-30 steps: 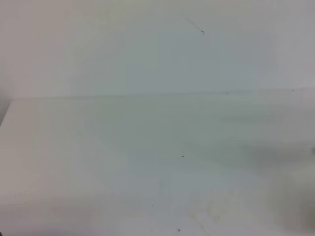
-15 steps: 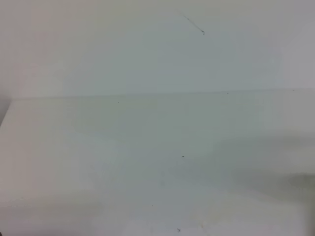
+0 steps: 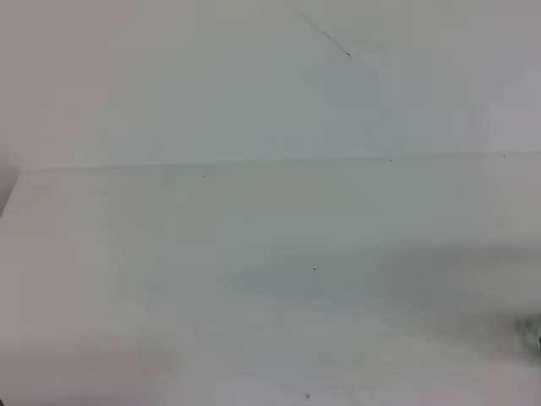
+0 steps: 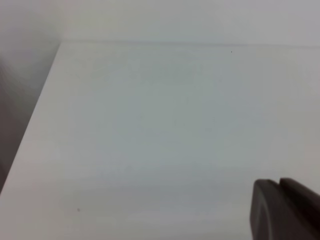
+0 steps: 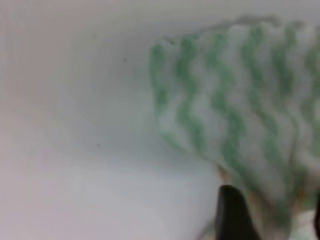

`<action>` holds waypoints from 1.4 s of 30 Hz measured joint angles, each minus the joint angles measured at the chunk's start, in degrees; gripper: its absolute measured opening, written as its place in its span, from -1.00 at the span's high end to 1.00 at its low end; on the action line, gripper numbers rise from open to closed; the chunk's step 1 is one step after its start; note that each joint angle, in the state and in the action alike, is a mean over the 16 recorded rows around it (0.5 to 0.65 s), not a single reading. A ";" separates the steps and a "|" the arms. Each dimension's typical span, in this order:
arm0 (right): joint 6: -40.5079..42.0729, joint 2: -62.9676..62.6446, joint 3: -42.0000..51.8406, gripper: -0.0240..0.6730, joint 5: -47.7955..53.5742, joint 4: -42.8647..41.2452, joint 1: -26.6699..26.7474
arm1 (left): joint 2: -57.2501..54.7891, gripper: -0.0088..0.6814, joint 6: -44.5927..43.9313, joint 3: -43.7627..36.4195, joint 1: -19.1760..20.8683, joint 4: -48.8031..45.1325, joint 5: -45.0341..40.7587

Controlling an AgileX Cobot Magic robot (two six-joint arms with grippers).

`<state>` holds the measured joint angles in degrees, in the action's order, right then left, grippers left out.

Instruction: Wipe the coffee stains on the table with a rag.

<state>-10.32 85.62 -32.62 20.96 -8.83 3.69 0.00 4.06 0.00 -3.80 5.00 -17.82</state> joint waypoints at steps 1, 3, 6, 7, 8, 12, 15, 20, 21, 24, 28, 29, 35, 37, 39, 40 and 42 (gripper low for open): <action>0.13 -0.12 -0.47 0.05 0.66 -0.10 0.00 | 0.00 0.98 0.00 0.00 0.00 0.00 0.00; 0.38 -0.72 -1.43 -0.08 2.09 -0.26 0.01 | 0.00 0.98 0.00 0.00 0.00 0.00 0.00; 1.07 -2.63 -2.78 -0.24 4.44 -0.38 0.01 | 0.00 0.98 0.00 0.00 0.00 0.00 0.00; 1.42 -3.50 -3.20 -0.25 5.28 -0.34 0.02 | 0.00 0.98 0.00 0.00 0.00 0.00 0.00; 1.84 -4.51 -3.59 -0.28 6.17 -0.27 0.02 | 0.00 0.98 0.00 0.00 0.00 0.00 0.00; 4.38 -10.22 -4.86 -0.14 10.23 0.49 0.02 | 0.00 0.98 0.00 0.00 0.00 0.00 0.00; 7.25 -15.68 -5.36 0.05 13.50 1.79 0.02 | 0.00 0.98 0.00 0.00 0.00 0.00 0.00; 12.12 -27.08 -5.47 0.44 18.61 4.55 0.02 | 0.00 0.98 0.00 0.00 0.00 0.00 0.00; 13.02 -29.53 -5.46 0.53 19.64 5.09 0.02 | 0.00 0.98 0.00 0.00 0.00 0.00 0.00; 15.50 -37.03 -5.36 0.75 22.46 6.55 0.02 | 0.00 0.98 0.00 0.00 0.00 0.00 0.00; 19.06 -46.68 -4.44 0.87 24.76 8.74 0.02 | 0.00 0.98 0.00 0.00 0.00 0.00 0.00; 19.92 -49.07 -3.99 0.89 24.88 9.31 0.02 | 0.00 0.98 0.00 0.00 0.00 0.00 0.00; 23.81 -61.24 1.25 0.93 20.67 12.79 0.02 | 0.00 0.98 0.00 0.00 0.00 0.00 0.00; 25.02 -64.11 3.72 0.93 17.71 13.90 0.02 | 0.00 0.98 0.00 0.00 0.00 0.00 0.00; 26.21 -66.39 6.32 0.93 14.40 14.93 0.02 | 0.00 0.98 0.00 0.00 0.00 0.00 0.00; 26.74 -67.32 7.63 0.93 12.74 15.44 0.02 | 0.00 0.98 0.00 0.00 0.00 0.00 0.00; 27.43 -68.77 10.02 0.93 9.55 16.09 0.04 | 0.00 0.98 0.00 0.00 0.00 0.00 0.00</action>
<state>17.12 16.85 -22.60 30.51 7.26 3.73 0.00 4.06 0.00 -3.80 5.00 -17.82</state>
